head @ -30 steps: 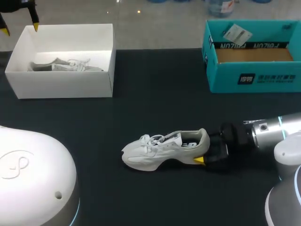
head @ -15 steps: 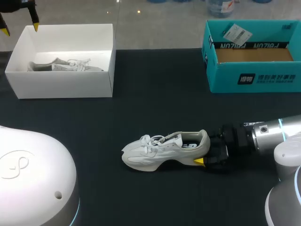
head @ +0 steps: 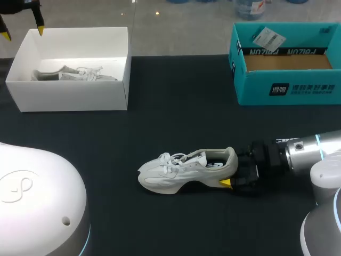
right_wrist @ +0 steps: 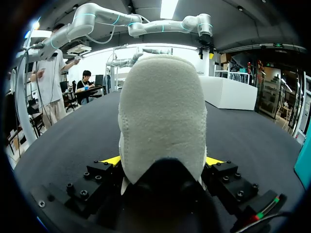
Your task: Take the shoe out of the shoebox, open the shoe tongue, remove and reinsert the insole, then place the shoe into the shoebox
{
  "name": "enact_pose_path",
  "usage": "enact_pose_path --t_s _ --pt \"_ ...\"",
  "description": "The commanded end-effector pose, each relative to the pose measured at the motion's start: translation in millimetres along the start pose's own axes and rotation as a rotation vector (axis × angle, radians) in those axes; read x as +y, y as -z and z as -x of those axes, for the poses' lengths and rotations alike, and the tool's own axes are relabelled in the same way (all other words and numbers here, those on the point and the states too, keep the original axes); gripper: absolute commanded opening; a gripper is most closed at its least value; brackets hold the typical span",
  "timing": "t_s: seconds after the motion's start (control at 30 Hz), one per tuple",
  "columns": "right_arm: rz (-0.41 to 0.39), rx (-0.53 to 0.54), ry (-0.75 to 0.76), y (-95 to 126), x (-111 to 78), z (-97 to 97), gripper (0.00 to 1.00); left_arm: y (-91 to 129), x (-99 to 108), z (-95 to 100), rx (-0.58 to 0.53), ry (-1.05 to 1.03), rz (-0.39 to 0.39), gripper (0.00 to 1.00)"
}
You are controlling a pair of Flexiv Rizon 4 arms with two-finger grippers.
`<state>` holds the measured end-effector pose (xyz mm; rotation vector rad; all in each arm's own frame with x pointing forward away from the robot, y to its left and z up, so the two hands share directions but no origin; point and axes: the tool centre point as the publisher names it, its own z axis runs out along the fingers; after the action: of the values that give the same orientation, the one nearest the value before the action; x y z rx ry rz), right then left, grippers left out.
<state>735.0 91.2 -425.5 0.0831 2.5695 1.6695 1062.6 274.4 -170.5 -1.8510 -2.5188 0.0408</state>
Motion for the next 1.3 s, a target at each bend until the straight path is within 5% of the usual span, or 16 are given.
enact_pose_path --t_s 0.03,1.3 --pt "-0.002 -0.001 0.001 -0.8 0.5 -0.8 0.0 1.0 0.3 -0.1 0.003 0.0 -0.001 1.0" --pt "0.017 -0.049 -0.006 -18.4 1.1 12.9 0.0 1.0 0.3 -0.1 0.003 0.0 -0.001 1.0"
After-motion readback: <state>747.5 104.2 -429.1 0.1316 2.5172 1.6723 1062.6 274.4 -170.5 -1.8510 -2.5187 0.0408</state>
